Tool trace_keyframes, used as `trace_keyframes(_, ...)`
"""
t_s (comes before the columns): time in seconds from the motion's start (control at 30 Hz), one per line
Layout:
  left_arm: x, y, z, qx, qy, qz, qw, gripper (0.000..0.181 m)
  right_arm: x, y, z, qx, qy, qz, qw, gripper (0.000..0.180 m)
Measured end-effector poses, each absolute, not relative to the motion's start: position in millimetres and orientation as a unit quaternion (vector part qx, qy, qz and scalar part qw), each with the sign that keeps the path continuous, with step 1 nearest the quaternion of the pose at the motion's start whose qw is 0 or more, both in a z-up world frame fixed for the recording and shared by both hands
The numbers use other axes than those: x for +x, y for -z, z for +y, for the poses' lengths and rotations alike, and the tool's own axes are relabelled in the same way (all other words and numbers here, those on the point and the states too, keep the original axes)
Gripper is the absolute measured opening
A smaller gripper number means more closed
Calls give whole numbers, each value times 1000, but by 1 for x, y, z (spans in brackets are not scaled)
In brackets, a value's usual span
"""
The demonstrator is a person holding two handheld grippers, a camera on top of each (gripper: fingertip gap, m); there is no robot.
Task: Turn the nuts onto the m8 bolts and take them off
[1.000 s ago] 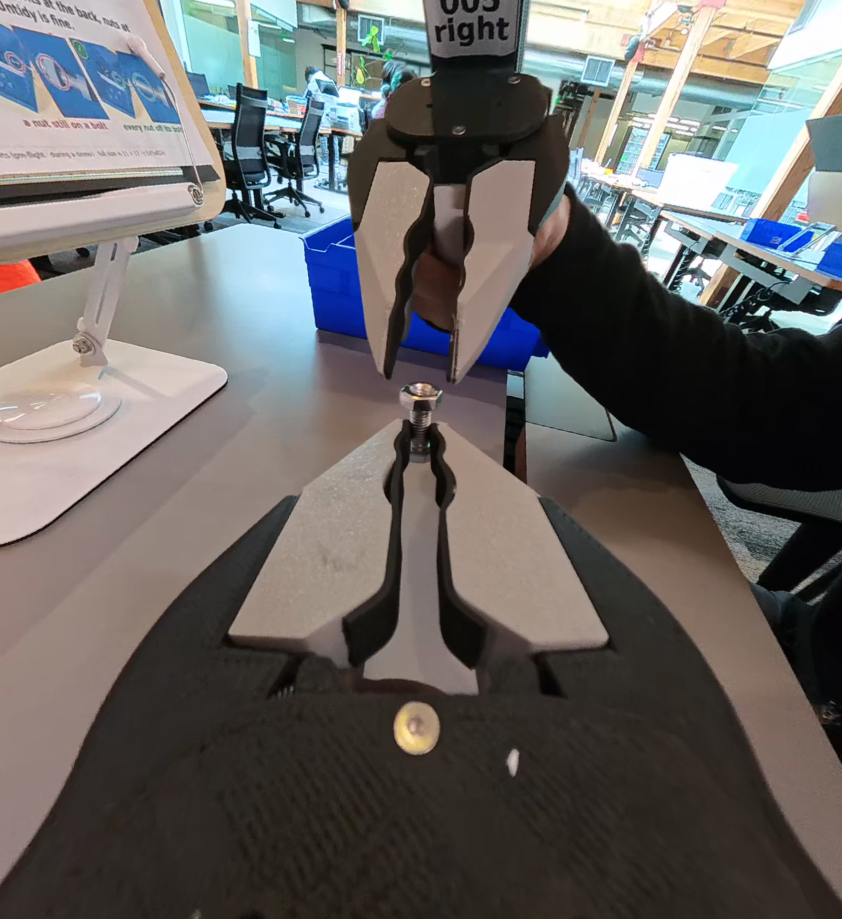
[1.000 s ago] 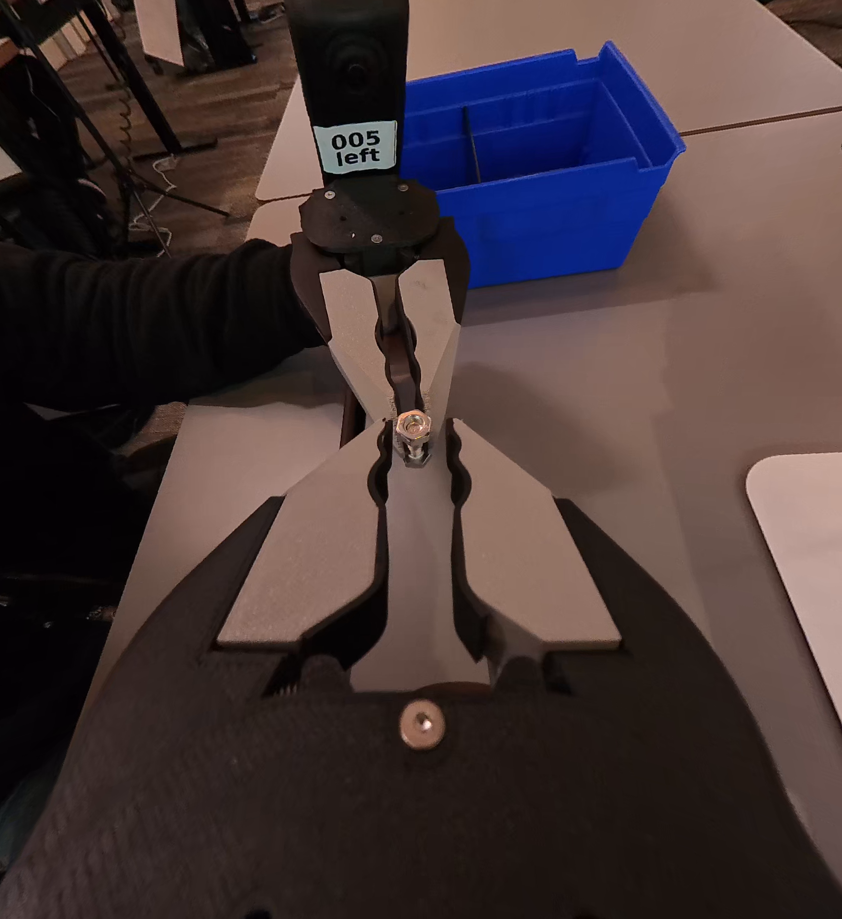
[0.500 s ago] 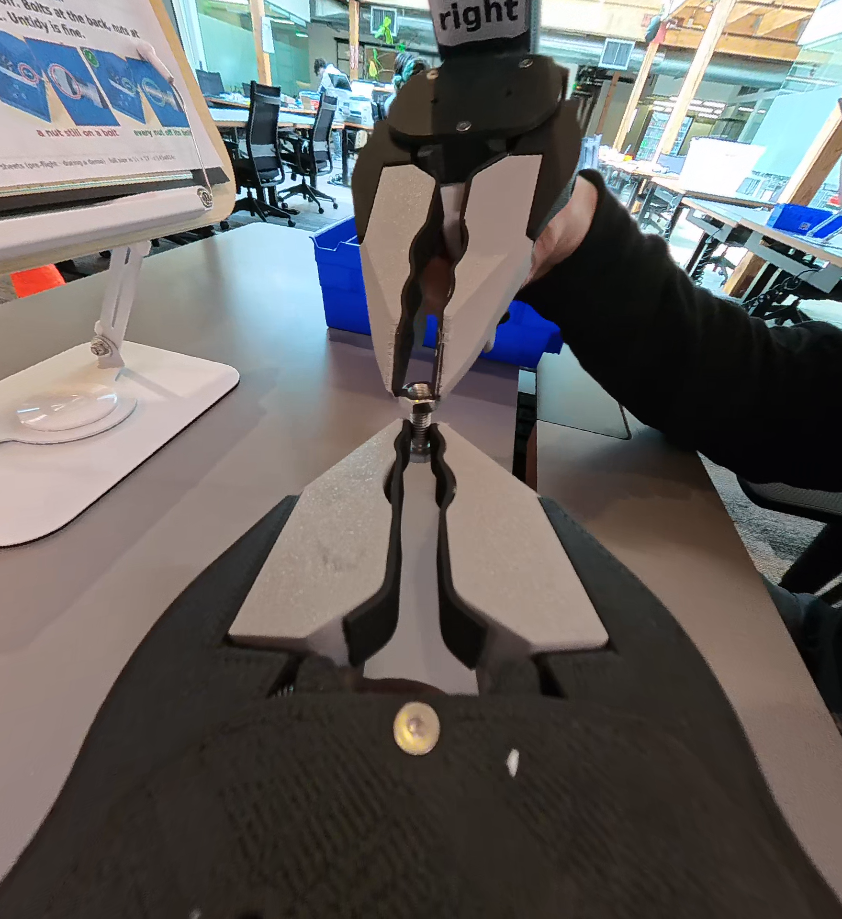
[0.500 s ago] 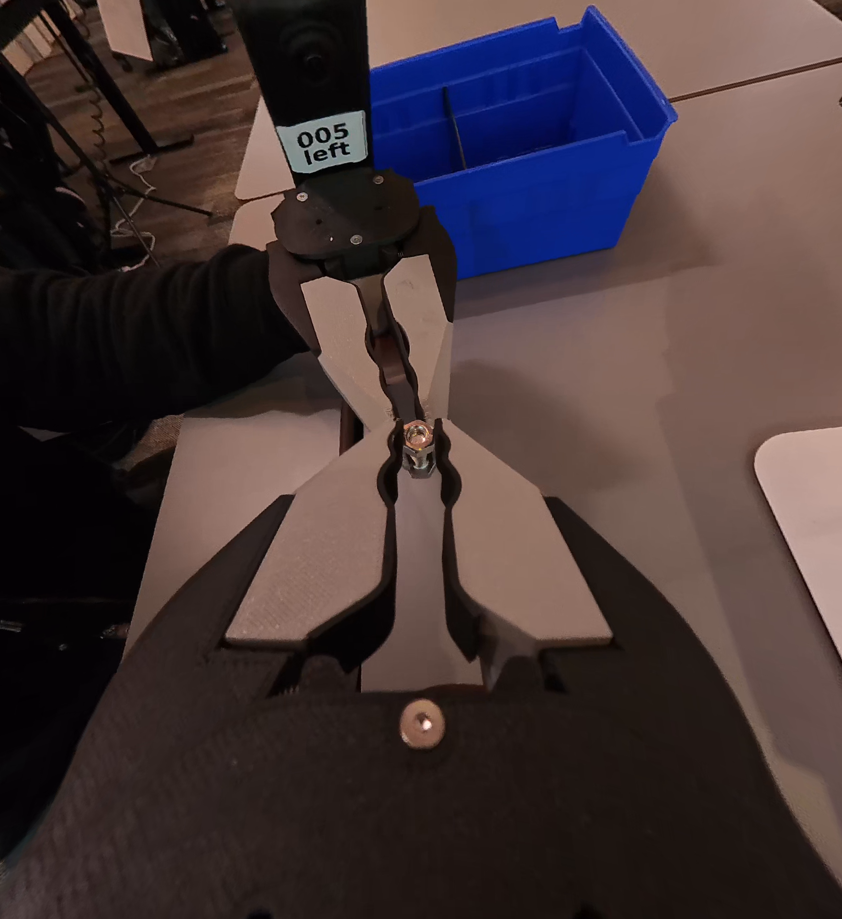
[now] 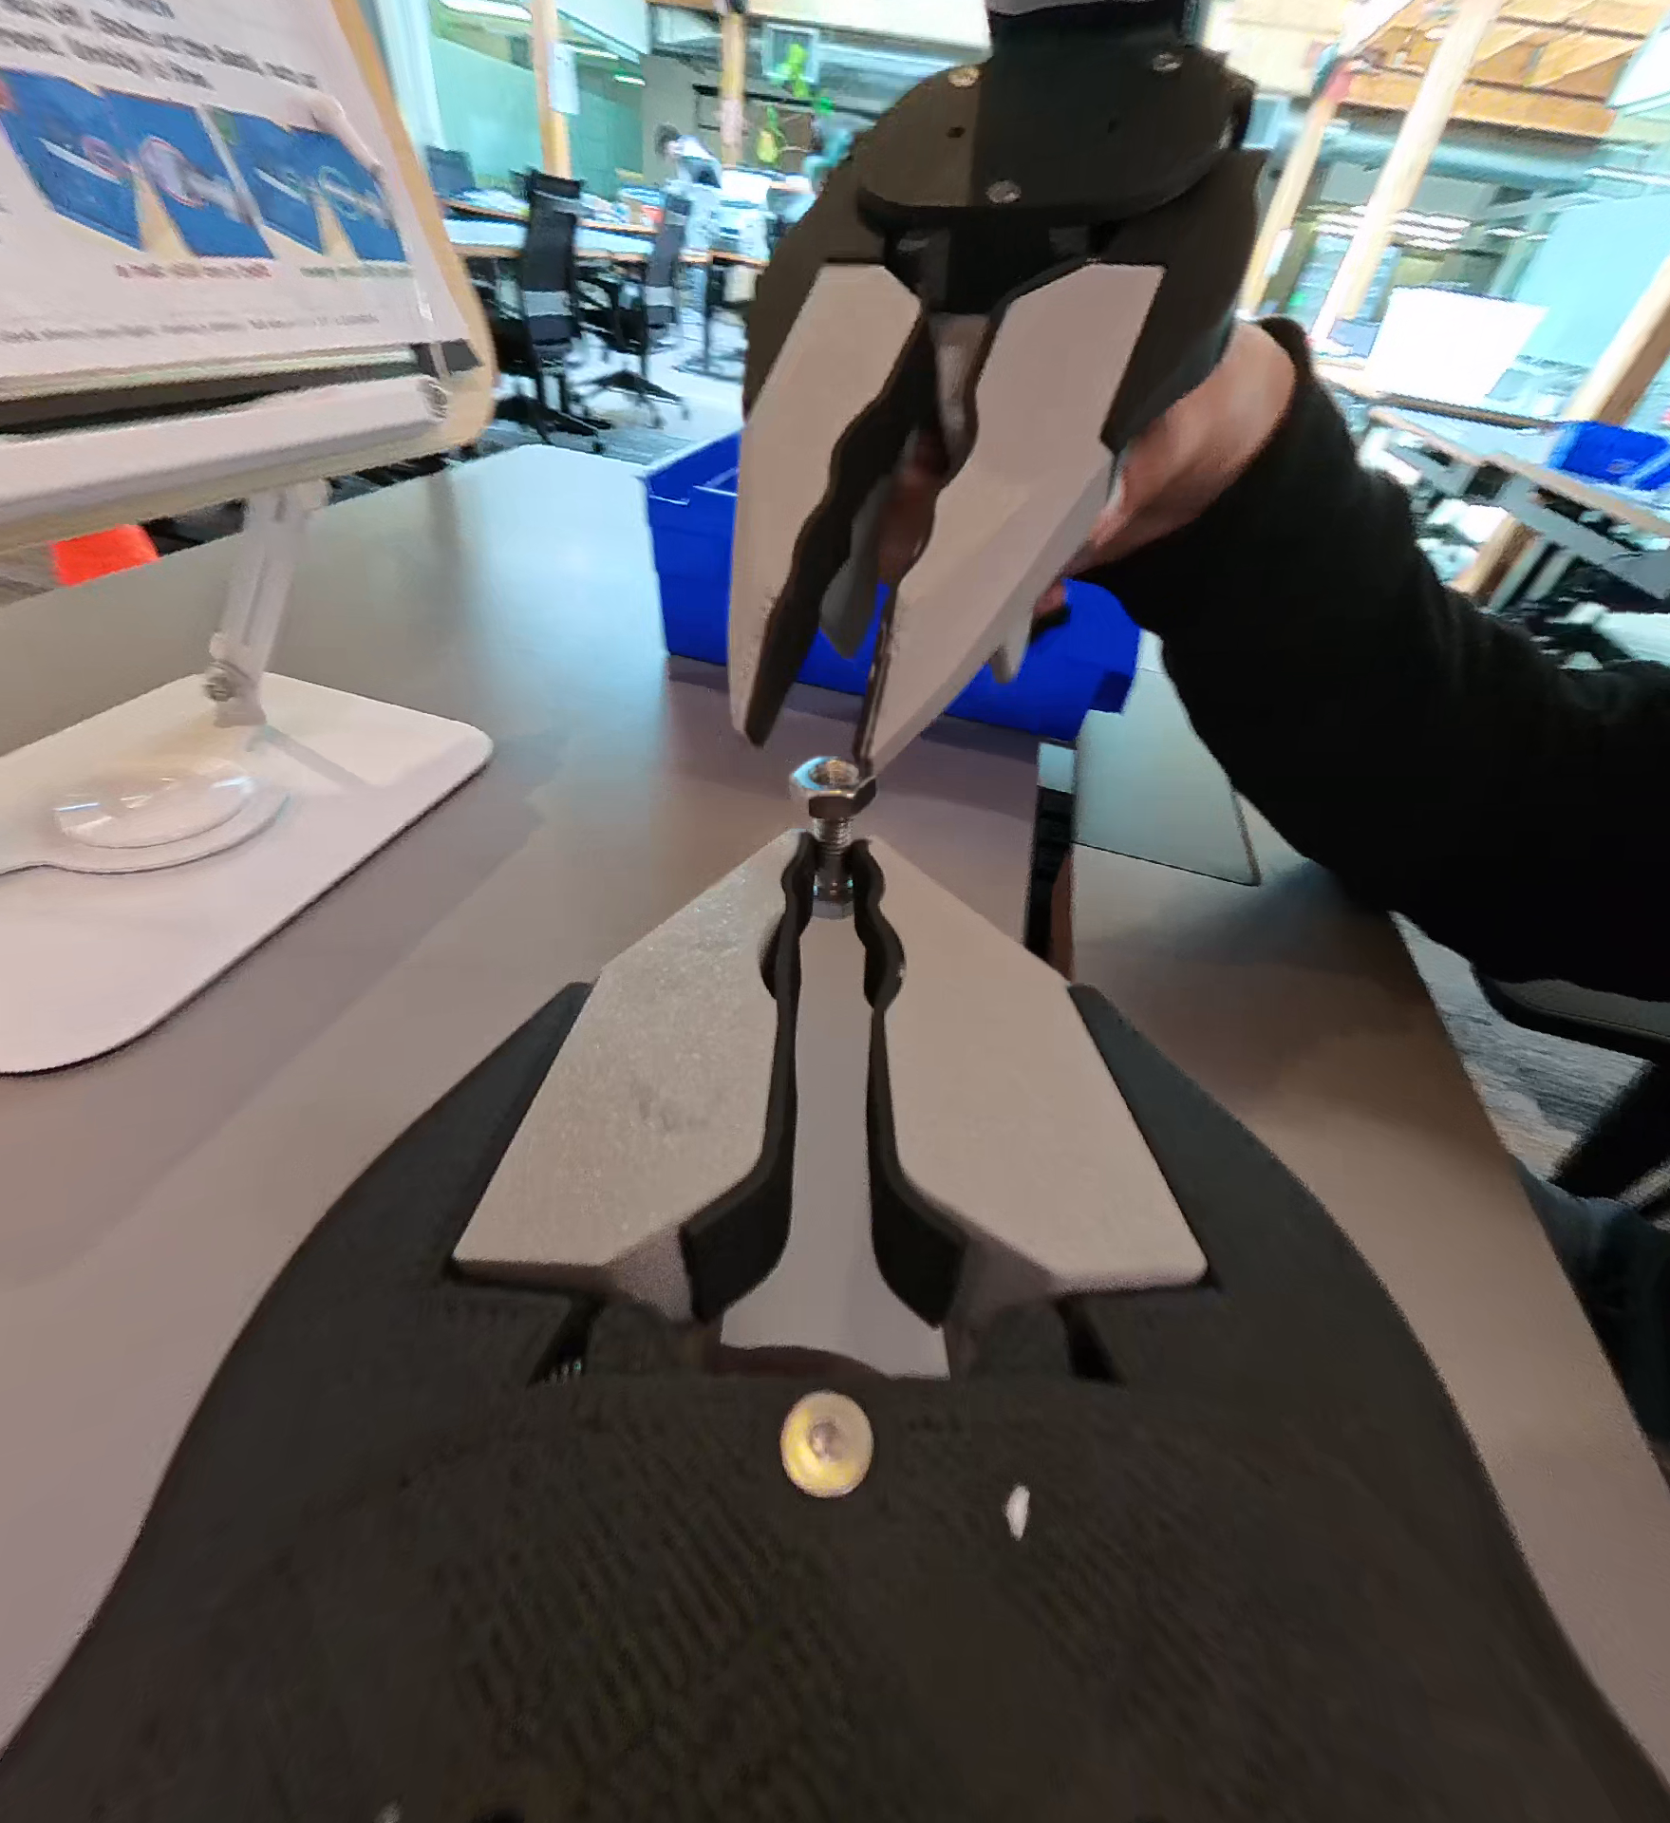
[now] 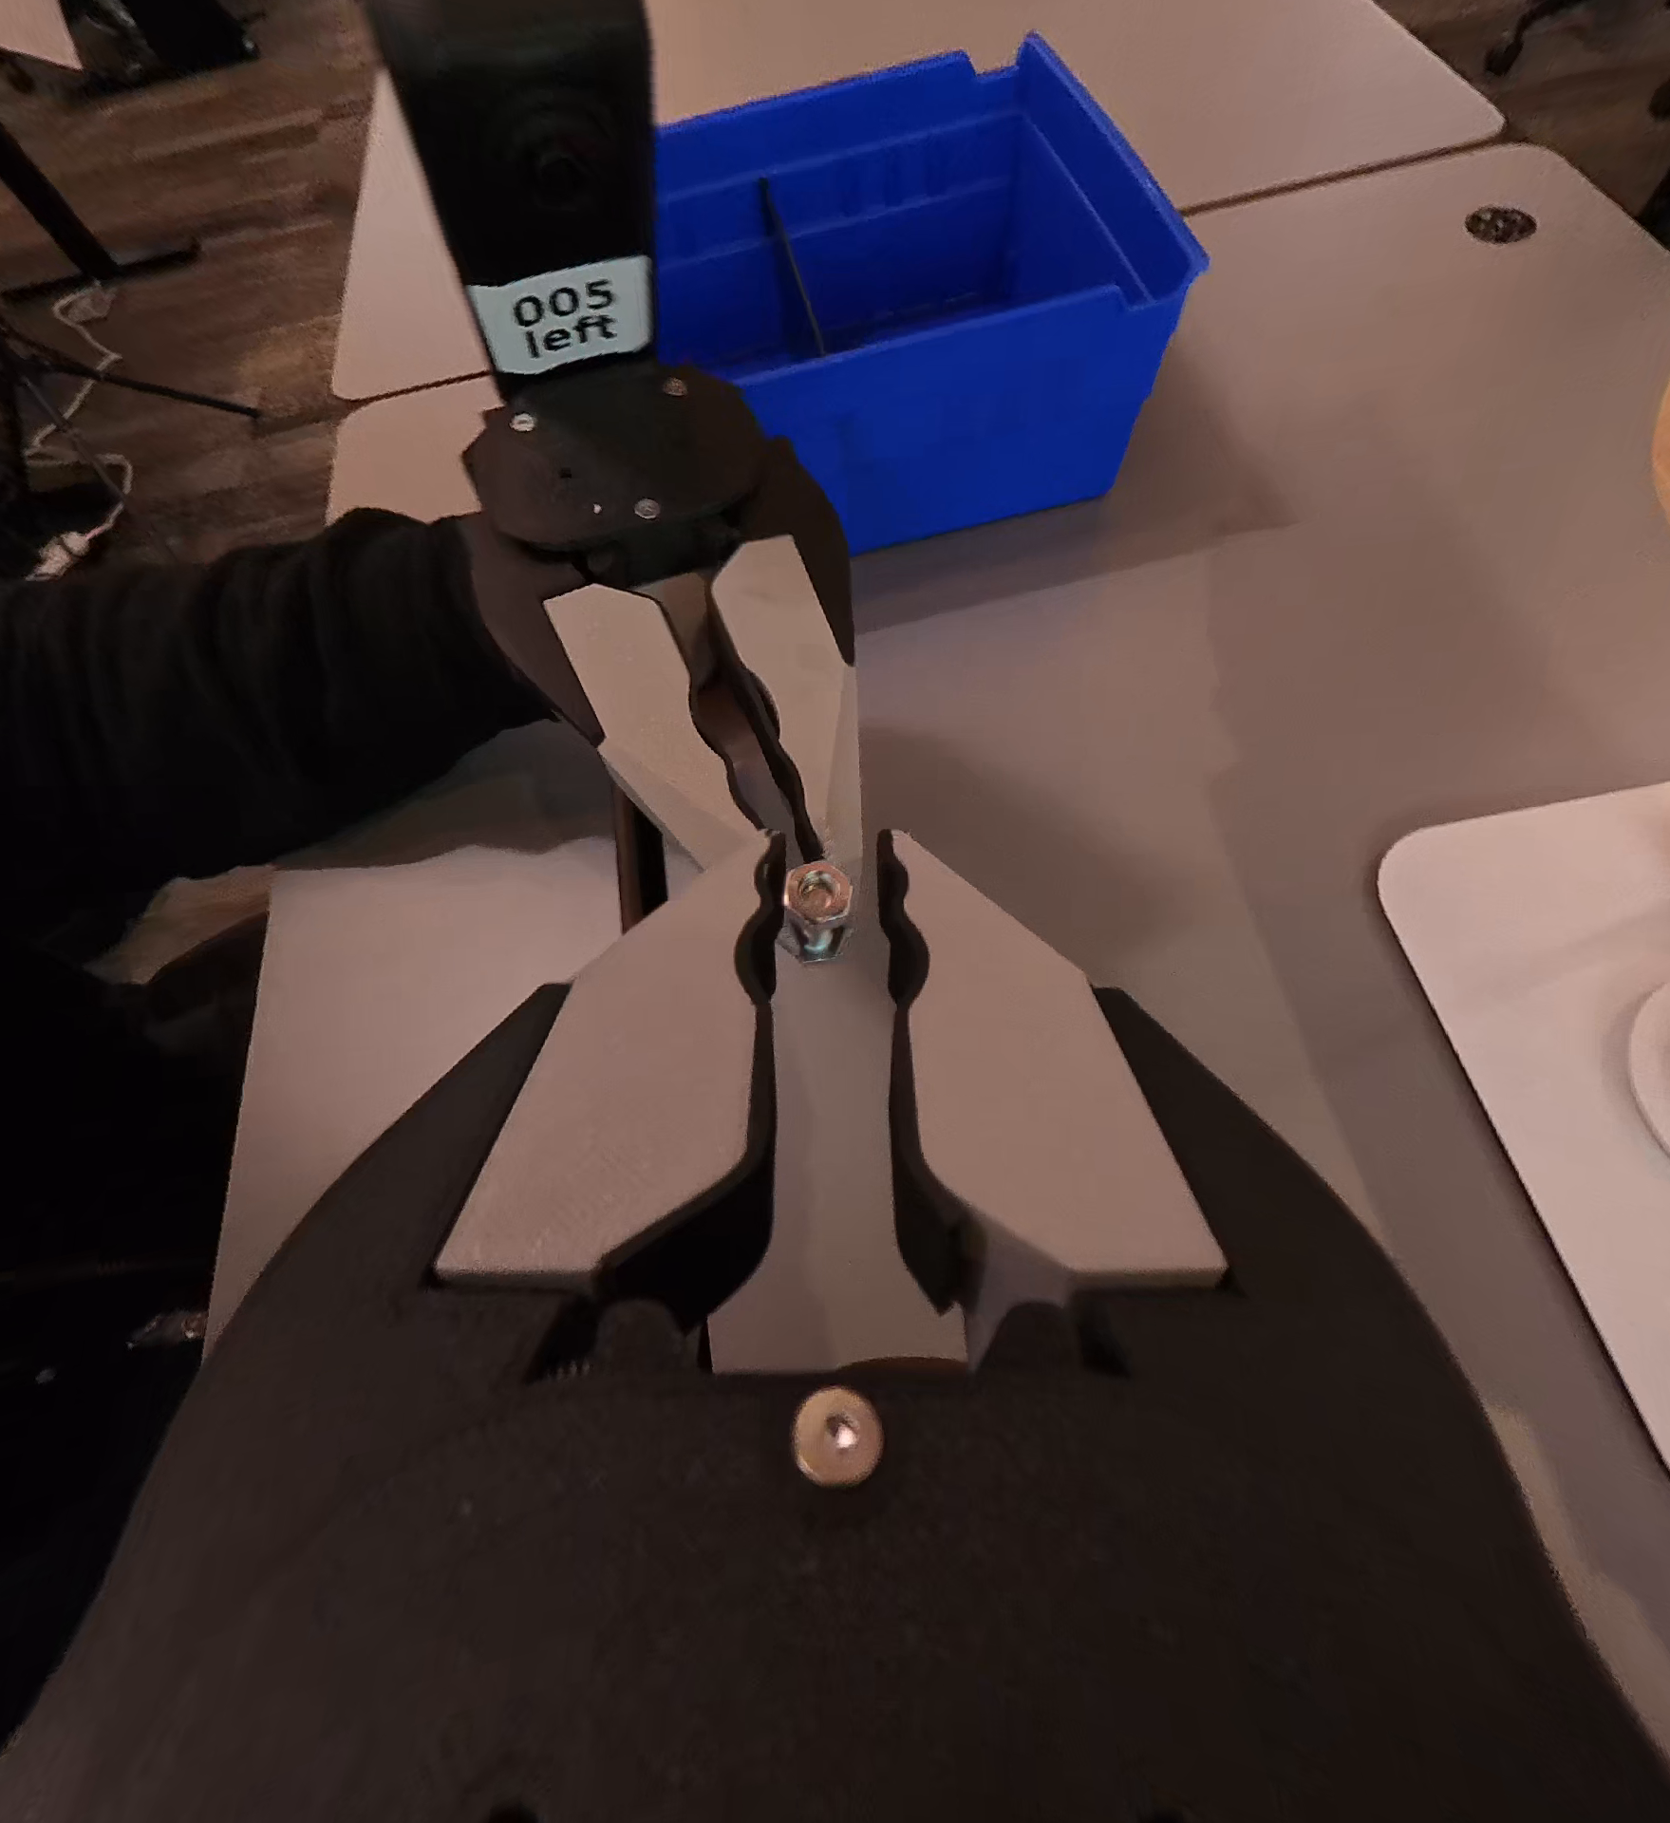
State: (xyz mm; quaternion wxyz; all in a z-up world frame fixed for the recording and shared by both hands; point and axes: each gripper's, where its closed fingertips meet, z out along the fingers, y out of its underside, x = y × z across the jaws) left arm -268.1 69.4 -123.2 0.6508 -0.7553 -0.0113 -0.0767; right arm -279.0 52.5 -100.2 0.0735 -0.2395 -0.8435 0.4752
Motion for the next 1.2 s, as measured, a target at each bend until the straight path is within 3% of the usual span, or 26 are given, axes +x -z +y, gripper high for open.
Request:
trace_keyframes(0.33, -215, 111, 51, -716, 189, 114, 662, 5, -229, 86, 54, -50, -520, -851, 57, 26)
trace_keyframes(0.43, -201, 109, 45, -705, 208, 151, 661, 5, -215, 87, 45, -24, -536, -844, 5, 26)
trace_keyframes(0.63, -194, 114, 45, -707, 213, 170, 652, 5, -201, 94, 34, 2, -538, -842, -41, 26)
trace_keyframes(0.93, -184, 116, 42, -704, 222, 185, 649, 5, -192, 96, 26, 24, -538, -840, -62, 13)
trace_keyframes(1.2, -193, 116, 45, -708, 199, 171, 656, 5, -200, 95, 29, 4, -541, -839, -56, 12)
